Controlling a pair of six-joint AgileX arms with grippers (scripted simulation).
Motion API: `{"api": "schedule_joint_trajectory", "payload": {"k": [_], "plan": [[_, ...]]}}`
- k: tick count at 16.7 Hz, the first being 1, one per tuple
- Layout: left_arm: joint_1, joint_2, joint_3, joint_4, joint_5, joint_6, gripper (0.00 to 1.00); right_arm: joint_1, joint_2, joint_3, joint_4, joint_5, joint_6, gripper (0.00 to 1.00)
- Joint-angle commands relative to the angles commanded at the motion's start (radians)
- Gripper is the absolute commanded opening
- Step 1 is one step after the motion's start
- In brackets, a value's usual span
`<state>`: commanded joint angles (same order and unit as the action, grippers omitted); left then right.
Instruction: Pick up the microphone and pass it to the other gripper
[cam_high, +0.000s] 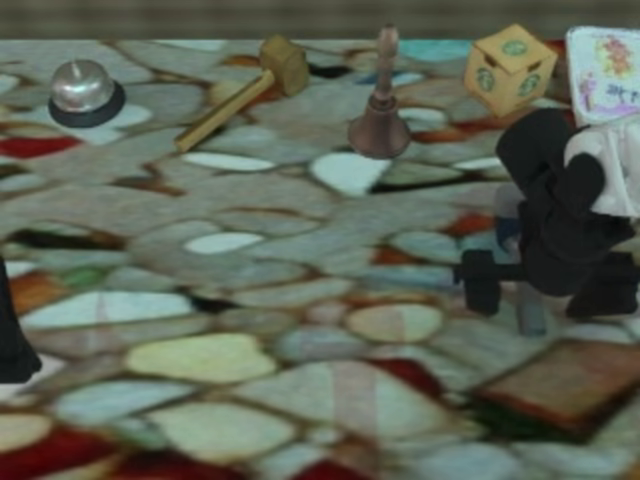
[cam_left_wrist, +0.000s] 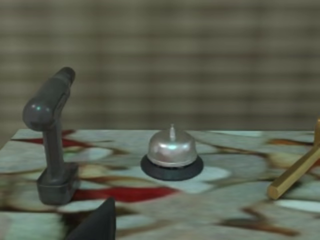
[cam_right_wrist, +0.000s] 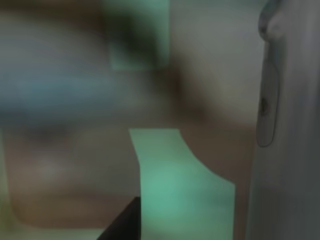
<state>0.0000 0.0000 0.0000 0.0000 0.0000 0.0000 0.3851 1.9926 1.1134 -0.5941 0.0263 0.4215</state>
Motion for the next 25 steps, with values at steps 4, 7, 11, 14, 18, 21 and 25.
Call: {"api": "schedule_joint_trajectory", "payload": {"k": [4, 7, 11, 14, 18, 21, 25], "plan": [[0.000, 0.000, 0.000, 0.000, 0.000, 0.000, 1.00, 0.000, 0.000, 0.000, 0.000, 0.000, 0.000, 0.17], [0.000, 0.000, 0.000, 0.000, 0.000, 0.000, 1.00, 0.000, 0.000, 0.000, 0.000, 0.000, 0.000, 0.00], [0.000, 0.000, 0.000, 0.000, 0.000, 0.000, 1.00, 0.000, 0.000, 0.000, 0.000, 0.000, 0.000, 0.00], [0.000, 0.000, 0.000, 0.000, 0.000, 0.000, 1.00, 0.000, 0.000, 0.000, 0.000, 0.000, 0.000, 0.00], [0.000, 0.000, 0.000, 0.000, 0.000, 0.000, 1.00, 0.000, -0.051, 0.010, 0.008, 0.021, -0.030, 0.00], [0.000, 0.000, 0.000, 0.000, 0.000, 0.000, 1.00, 0.001, -0.074, -0.014, 0.133, -0.019, -0.062, 0.00], [0.000, 0.000, 0.000, 0.000, 0.000, 0.000, 1.00, 0.000, -0.131, -0.078, 0.396, -0.103, -0.130, 0.00]]}}
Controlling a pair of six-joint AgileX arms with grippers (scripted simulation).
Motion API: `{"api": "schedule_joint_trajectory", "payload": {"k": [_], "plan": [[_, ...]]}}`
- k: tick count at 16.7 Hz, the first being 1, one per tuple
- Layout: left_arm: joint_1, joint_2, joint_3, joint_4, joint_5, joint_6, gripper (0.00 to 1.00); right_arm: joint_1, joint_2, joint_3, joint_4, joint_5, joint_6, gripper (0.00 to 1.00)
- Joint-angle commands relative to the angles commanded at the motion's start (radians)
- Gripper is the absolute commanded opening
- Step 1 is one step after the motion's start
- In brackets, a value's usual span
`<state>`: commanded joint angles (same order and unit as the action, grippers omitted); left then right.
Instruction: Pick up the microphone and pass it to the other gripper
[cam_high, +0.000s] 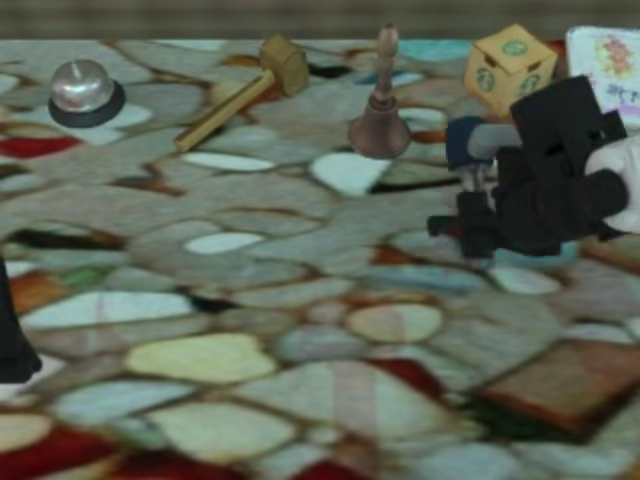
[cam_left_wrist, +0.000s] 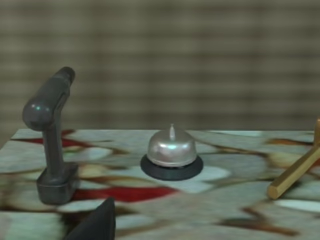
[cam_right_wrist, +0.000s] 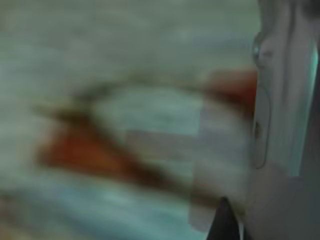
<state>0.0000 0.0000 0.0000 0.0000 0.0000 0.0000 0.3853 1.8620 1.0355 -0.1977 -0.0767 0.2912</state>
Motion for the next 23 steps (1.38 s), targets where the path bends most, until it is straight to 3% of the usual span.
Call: {"api": "schedule_joint_trajectory", "payload": {"k": [9, 13, 15, 20, 23], "plan": [[0.000, 0.000, 0.000, 0.000, 0.000, 0.000, 1.00, -0.007, -0.193, -0.208, 0.752, -0.231, -0.192, 0.00], [0.000, 0.000, 0.000, 0.000, 0.000, 0.000, 1.00, -0.012, -0.279, -0.271, 0.966, -0.302, -0.256, 0.00], [0.000, 0.000, 0.000, 0.000, 0.000, 0.000, 1.00, -0.013, -0.300, -0.284, 1.008, -0.318, -0.272, 0.00], [0.000, 0.000, 0.000, 0.000, 0.000, 0.000, 1.00, -0.009, -0.300, -0.281, 1.011, -0.319, -0.271, 0.00], [0.000, 0.000, 0.000, 0.000, 0.000, 0.000, 1.00, 0.028, -0.293, -0.279, 1.020, -0.283, -0.271, 0.00]]}}
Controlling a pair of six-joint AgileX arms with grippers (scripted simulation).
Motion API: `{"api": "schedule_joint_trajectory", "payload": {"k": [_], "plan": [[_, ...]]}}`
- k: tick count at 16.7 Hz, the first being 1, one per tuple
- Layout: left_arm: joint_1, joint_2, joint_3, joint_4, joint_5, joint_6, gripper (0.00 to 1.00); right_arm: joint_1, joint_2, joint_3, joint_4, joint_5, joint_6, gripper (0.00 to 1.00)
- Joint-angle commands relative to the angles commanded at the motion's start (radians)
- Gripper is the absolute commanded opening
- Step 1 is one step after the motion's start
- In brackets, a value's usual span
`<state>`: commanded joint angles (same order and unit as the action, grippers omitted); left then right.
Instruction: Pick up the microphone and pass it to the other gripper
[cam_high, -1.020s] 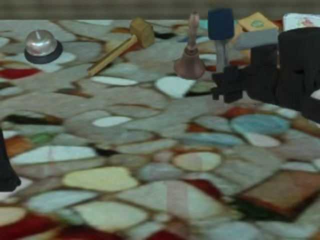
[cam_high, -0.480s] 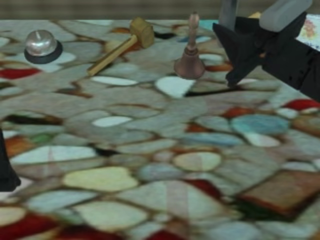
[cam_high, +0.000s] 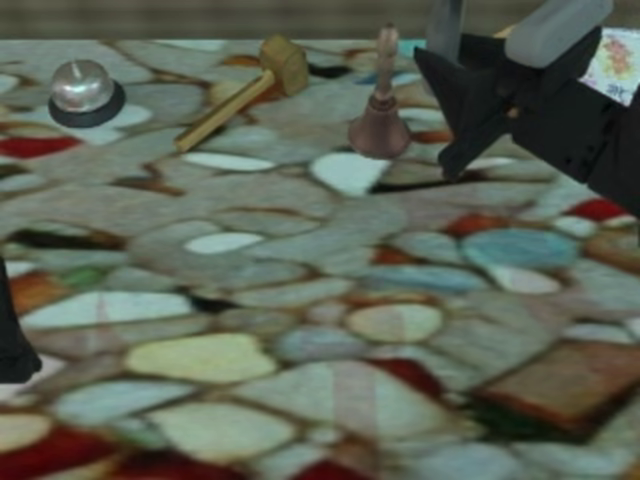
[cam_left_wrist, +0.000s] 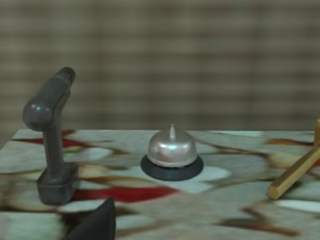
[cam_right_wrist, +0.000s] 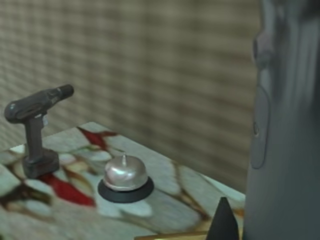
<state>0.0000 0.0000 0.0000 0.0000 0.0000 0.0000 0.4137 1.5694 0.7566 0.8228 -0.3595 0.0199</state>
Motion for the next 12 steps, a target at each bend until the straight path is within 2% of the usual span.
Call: {"api": "schedule_joint_trajectory", "payload": {"k": [5, 7, 12], "plan": [[0.000, 0.000, 0.000, 0.000, 0.000, 0.000, 1.00, 0.163, 0.020, 0.006, 0.036, 0.157, 0.007, 0.00], [0.000, 0.000, 0.000, 0.000, 0.000, 0.000, 1.00, 0.208, 0.022, 0.007, 0.045, 0.200, 0.009, 0.00], [0.000, 0.000, 0.000, 0.000, 0.000, 0.000, 1.00, 0.212, 0.019, 0.004, 0.046, 0.204, 0.011, 0.00]]}}
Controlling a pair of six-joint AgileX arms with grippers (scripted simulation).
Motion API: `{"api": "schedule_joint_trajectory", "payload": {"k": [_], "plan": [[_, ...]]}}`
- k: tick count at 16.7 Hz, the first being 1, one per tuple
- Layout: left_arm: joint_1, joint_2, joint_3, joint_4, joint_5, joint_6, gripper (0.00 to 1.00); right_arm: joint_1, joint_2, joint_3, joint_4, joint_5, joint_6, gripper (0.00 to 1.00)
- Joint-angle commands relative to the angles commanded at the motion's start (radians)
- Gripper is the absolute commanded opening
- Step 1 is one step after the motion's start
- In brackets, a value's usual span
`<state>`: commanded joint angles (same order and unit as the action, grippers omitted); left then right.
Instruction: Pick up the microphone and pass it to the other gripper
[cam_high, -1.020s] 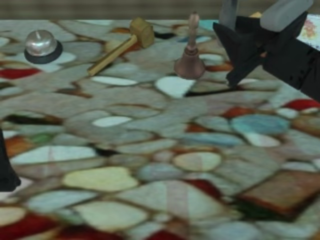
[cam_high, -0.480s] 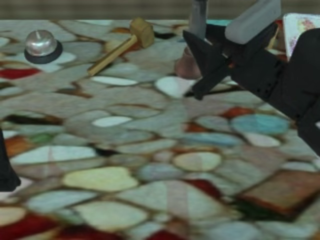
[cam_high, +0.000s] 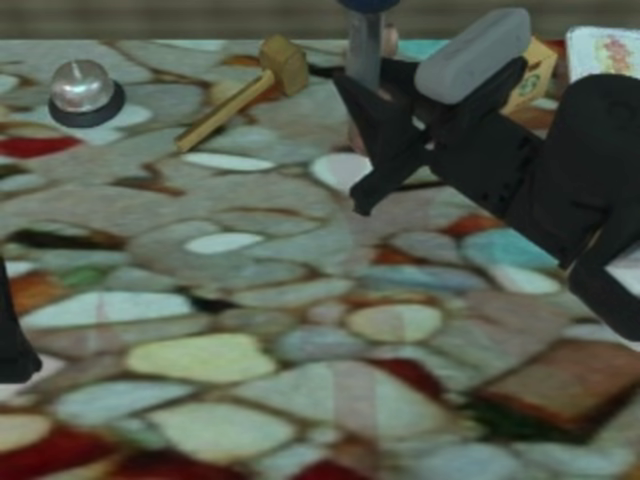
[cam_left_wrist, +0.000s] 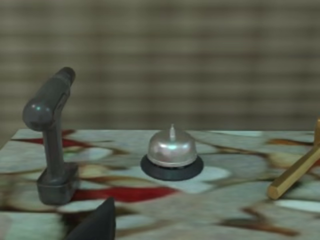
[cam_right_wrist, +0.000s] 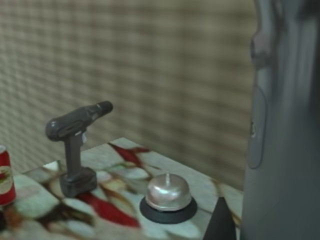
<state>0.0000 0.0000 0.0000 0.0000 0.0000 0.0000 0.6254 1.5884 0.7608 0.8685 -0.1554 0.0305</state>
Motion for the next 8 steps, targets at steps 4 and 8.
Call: {"api": "schedule_joint_trajectory", "payload": {"k": [4, 8], "plan": [[0.000, 0.000, 0.000, 0.000, 0.000, 0.000, 1.00, 0.003, 0.003, 0.003, 0.001, 0.003, -0.002, 0.00], [-0.024, 0.035, 0.028, 0.019, 0.012, 0.001, 1.00, 0.003, 0.003, 0.003, 0.001, 0.003, -0.002, 0.00]]}}
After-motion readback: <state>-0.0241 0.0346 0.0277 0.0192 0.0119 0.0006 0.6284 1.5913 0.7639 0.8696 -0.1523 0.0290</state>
